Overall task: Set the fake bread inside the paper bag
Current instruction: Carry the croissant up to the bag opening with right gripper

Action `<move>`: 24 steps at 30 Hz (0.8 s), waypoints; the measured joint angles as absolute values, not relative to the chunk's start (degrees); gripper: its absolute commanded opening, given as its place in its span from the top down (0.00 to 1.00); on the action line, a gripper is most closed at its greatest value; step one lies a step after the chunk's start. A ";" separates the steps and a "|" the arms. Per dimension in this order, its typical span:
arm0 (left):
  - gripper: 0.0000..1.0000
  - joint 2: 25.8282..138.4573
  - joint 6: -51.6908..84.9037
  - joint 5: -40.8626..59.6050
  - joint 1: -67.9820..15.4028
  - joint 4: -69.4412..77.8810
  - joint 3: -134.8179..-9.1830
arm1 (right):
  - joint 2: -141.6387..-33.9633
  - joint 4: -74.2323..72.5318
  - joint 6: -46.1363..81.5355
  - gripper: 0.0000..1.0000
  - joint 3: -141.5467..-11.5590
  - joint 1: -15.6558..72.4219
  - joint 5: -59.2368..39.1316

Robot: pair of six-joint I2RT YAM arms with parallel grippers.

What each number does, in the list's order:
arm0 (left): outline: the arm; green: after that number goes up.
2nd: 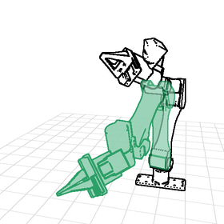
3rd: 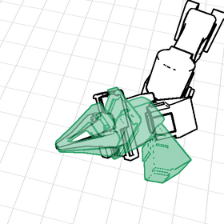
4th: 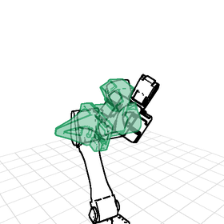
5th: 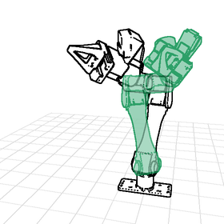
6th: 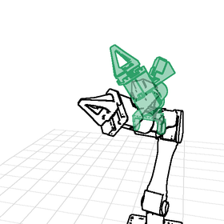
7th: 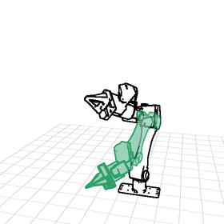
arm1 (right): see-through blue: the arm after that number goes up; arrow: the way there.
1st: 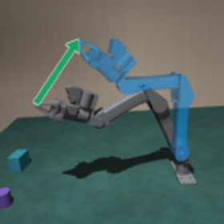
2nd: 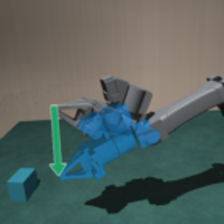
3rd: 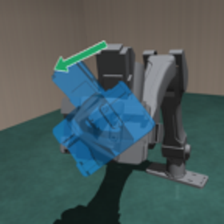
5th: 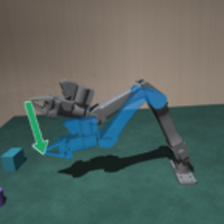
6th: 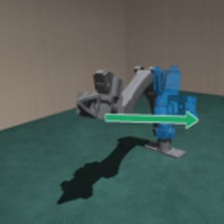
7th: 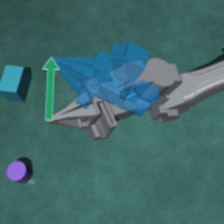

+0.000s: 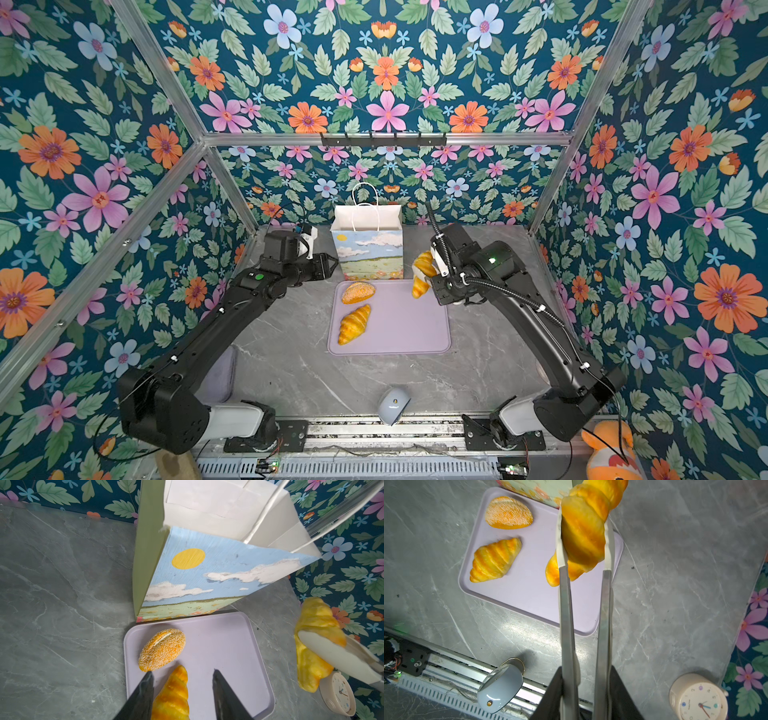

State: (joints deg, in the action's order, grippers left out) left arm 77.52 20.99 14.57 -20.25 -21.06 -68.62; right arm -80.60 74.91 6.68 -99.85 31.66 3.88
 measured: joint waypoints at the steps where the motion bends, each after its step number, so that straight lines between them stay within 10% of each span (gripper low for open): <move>1: 0.52 77.65 20.99 14.57 -20.25 -21.06 -68.82 | -80.31 73.95 4.84 0.71 -100.40 30.70 3.38; 24: 0.52 80.77 20.97 13.37 -20.25 -24.08 -74.19 | -88.86 52.84 -25.32 0.69 -111.74 20.88 -10.96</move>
